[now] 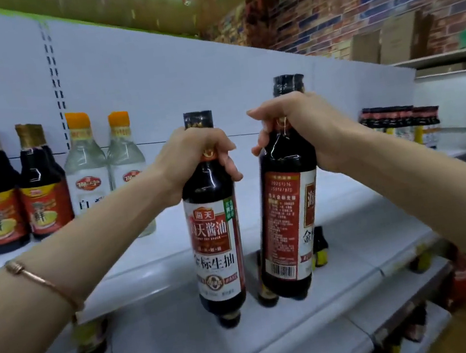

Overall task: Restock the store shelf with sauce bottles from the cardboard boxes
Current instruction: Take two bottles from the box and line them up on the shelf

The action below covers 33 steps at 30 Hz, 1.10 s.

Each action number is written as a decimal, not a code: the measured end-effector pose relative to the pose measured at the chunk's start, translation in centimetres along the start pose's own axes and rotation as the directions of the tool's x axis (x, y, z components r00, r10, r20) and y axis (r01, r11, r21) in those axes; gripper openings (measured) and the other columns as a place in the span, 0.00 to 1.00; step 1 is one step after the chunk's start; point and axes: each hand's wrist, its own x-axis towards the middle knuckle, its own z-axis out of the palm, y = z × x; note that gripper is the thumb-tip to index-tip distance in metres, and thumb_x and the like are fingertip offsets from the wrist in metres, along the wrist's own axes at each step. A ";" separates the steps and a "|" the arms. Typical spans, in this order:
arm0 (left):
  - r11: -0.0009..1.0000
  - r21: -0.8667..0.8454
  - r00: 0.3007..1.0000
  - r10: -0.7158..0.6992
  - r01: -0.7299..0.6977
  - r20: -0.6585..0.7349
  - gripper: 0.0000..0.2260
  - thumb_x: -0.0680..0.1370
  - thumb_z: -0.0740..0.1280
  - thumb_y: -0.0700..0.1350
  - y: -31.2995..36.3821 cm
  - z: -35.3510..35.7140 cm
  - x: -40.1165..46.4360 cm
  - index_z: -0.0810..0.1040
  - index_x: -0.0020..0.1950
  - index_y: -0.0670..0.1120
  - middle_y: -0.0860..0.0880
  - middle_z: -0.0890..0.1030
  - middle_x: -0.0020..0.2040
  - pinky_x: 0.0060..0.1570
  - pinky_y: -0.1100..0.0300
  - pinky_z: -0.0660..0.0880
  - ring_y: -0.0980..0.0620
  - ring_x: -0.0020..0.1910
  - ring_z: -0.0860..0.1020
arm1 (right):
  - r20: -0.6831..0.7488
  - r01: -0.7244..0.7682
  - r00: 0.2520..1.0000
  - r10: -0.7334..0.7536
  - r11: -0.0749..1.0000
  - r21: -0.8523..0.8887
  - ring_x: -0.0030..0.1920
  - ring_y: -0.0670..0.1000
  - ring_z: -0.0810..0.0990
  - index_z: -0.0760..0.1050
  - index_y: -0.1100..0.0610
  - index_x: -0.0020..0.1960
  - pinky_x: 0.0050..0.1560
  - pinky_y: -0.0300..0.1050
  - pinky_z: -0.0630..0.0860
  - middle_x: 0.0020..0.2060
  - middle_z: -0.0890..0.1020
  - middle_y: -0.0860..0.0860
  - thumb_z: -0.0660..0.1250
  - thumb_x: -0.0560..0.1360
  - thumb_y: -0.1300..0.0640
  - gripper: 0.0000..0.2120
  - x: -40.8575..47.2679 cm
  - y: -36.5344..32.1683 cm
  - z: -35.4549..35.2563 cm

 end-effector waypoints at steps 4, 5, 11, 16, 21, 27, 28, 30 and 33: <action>1.000 0.017 0.999 -0.001 0.002 -0.037 0.18 0.72 0.62 0.37 -1.0 -1.7 5.5 0.74 0.21 0.44 0.44 0.79 0.26 0.42 0.59 0.78 0.44 0.33 0.81 | 0.021 0.007 1.000 -0.007 1.000 0.015 0.37 0.55 0.82 0.72 0.57 0.33 0.37 0.41 0.80 0.28 0.80 0.54 0.69 0.73 0.57 0.12 6.2 2.0 -0.7; 1.000 0.023 0.999 0.001 0.000 -0.046 0.17 0.72 0.63 0.37 -1.4 -2.1 6.7 0.73 0.22 0.44 0.44 0.78 0.26 0.41 0.60 0.78 0.44 0.33 0.81 | 0.024 0.012 1.000 -0.012 1.000 0.023 0.37 0.55 0.82 0.72 0.57 0.33 0.38 0.42 0.80 0.28 0.80 0.54 0.70 0.73 0.57 0.12 7.7 2.6 -0.9; 0.993 -0.098 0.991 -0.081 0.071 -0.105 0.15 0.71 0.63 0.37 -3.0 -3.4 12.9 0.72 0.24 0.42 0.44 0.76 0.25 0.40 0.59 0.78 0.44 0.30 0.79 | 0.108 -0.013 0.994 0.005 0.997 0.074 0.36 0.55 0.81 0.72 0.57 0.33 0.40 0.44 0.79 0.28 0.80 0.54 0.70 0.73 0.58 0.12 15.7 5.6 -1.3; 0.998 0.044 0.982 -0.026 0.035 -0.190 0.15 0.72 0.63 0.37 -3.7 -3.7 17.0 0.73 0.24 0.42 0.44 0.78 0.26 0.42 0.59 0.78 0.45 0.30 0.80 | 0.239 -0.009 0.971 -0.020 0.993 0.121 0.34 0.54 0.80 0.71 0.58 0.35 0.34 0.40 0.80 0.28 0.79 0.54 0.69 0.73 0.58 0.10 21.3 7.9 -1.5; 0.985 0.131 0.945 -0.067 0.115 -0.321 0.15 0.72 0.63 0.38 -5.0 -4.7 19.6 0.74 0.25 0.43 0.44 0.79 0.27 0.43 0.57 0.78 0.43 0.34 0.81 | 0.364 -0.042 0.931 -0.018 0.987 0.157 0.34 0.55 0.80 0.72 0.59 0.35 0.31 0.39 0.79 0.28 0.79 0.55 0.69 0.73 0.59 0.10 26.4 10.3 -0.9; 0.955 0.247 0.878 -0.029 0.166 -0.479 0.12 0.72 0.63 0.38 -6.1 -5.5 21.4 0.74 0.28 0.42 0.43 0.79 0.29 0.39 0.58 0.79 0.43 0.35 0.80 | 0.443 -0.047 0.896 -0.021 0.989 0.141 0.34 0.54 0.80 0.74 0.60 0.36 0.39 0.43 0.79 0.30 0.81 0.56 0.70 0.73 0.58 0.09 30.4 13.3 1.6; 0.949 0.260 0.868 -0.028 0.179 -0.497 0.11 0.73 0.64 0.38 -6.5 -5.6 21.5 0.74 0.29 0.41 0.43 0.79 0.29 0.38 0.58 0.79 0.43 0.35 0.80 | 0.442 -0.048 0.897 -0.016 0.990 0.134 0.34 0.54 0.80 0.74 0.60 0.36 0.41 0.45 0.79 0.30 0.81 0.56 0.70 0.73 0.58 0.09 30.7 13.9 2.1; 0.935 0.298 0.850 -0.008 0.194 -0.526 0.11 0.73 0.64 0.36 -7.5 -6.1 21.7 0.74 0.30 0.40 0.41 0.79 0.29 0.37 0.58 0.80 0.42 0.34 0.80 | 0.422 -0.048 0.907 -0.019 0.988 0.147 0.33 0.54 0.80 0.74 0.60 0.35 0.44 0.47 0.79 0.29 0.82 0.55 0.70 0.72 0.57 0.10 31.4 14.7 2.8; 0.939 0.282 0.819 -0.001 0.199 -0.573 0.11 0.73 0.64 0.35 -8.6 -7.2 21.8 0.73 0.30 0.40 0.42 0.78 0.28 0.43 0.54 0.80 0.43 0.32 0.80 | 0.361 -0.007 0.931 -0.056 0.985 0.171 0.31 0.53 0.80 0.74 0.59 0.34 0.40 0.44 0.78 0.28 0.82 0.54 0.71 0.73 0.58 0.11 32.6 15.6 3.4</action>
